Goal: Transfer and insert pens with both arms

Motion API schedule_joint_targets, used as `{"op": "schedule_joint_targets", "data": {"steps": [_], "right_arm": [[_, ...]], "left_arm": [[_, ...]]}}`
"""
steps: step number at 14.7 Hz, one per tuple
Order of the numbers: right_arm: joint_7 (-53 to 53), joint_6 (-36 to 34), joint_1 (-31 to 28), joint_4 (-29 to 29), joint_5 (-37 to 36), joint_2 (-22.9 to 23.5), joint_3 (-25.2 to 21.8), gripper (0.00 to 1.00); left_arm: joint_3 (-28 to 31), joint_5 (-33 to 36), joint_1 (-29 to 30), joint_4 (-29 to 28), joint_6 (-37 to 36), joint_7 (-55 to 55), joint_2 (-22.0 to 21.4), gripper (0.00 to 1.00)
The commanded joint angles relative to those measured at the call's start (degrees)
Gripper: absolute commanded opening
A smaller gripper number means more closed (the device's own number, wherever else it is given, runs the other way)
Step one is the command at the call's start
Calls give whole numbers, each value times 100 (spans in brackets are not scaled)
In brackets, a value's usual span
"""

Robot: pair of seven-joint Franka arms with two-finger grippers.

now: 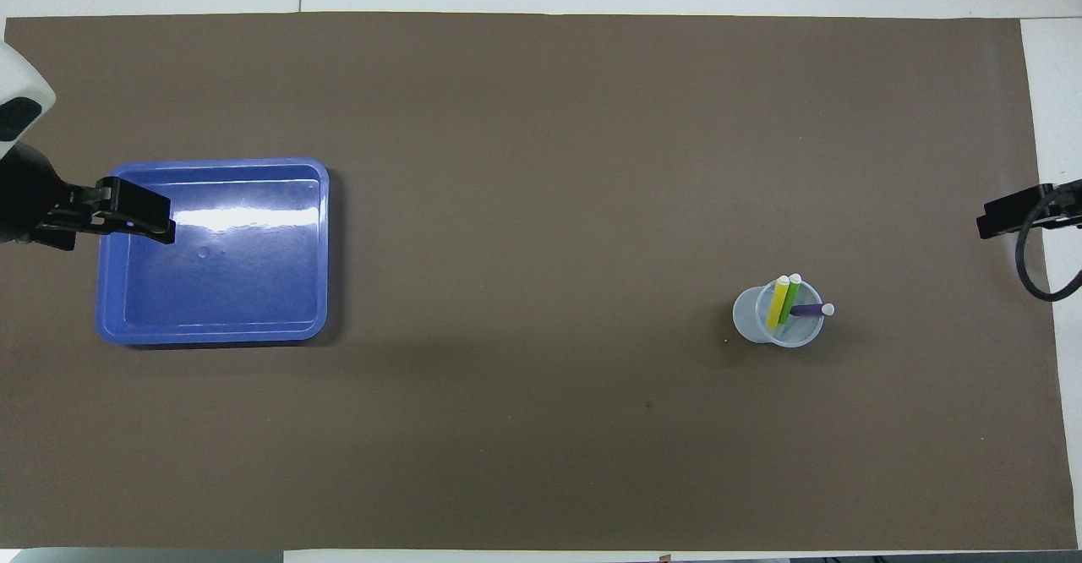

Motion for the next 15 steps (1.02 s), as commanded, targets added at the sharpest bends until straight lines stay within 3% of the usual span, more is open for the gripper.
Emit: {"op": "schedule_joint_targets", "data": {"steps": [1,15], "right_arm": [[107,-122,-22,135,-39,1,-17,100],[116,-332,-181,162,313,-34,115,100]], "left_arm": [[-2,-53,-23,-142,99,-64,-129,100],[7,-53,48,-151,81,-64,-129,100]]}}
